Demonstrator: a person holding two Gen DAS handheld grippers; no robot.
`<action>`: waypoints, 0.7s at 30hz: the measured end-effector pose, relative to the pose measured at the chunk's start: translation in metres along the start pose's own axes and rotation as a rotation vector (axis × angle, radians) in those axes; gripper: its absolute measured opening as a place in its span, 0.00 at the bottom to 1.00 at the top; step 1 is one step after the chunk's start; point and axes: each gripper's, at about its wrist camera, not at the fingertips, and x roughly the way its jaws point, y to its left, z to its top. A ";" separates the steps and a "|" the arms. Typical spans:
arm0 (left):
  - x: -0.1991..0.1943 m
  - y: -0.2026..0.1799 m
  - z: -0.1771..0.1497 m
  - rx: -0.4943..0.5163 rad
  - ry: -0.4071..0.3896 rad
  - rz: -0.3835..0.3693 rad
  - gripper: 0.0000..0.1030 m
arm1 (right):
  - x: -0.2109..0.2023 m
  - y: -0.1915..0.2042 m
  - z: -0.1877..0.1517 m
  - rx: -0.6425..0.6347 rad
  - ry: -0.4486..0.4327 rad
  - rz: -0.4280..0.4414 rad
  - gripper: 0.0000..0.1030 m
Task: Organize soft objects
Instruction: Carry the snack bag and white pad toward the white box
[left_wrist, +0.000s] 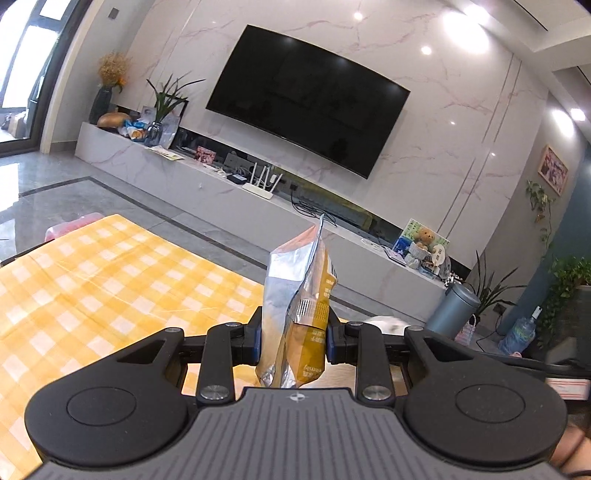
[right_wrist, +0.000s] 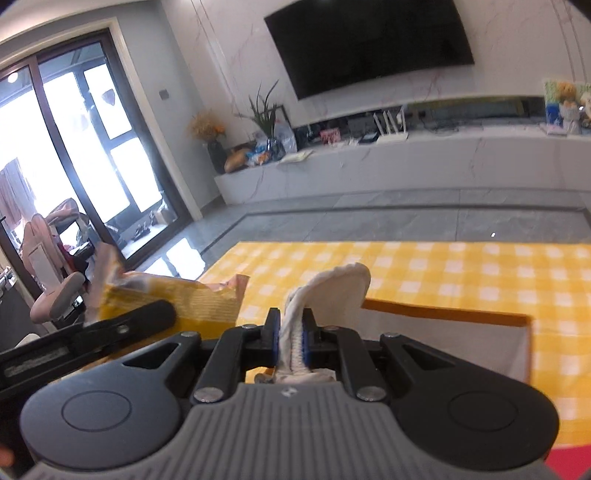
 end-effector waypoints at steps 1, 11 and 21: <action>0.001 -0.002 0.000 0.002 -0.002 0.006 0.32 | 0.009 0.000 -0.001 -0.018 0.022 0.016 0.10; -0.002 0.003 0.001 -0.023 -0.001 0.001 0.32 | 0.109 -0.045 -0.041 -0.197 0.411 -0.098 0.10; 0.003 0.005 0.002 -0.023 0.028 0.014 0.32 | 0.117 -0.043 -0.047 -0.220 0.436 -0.192 0.17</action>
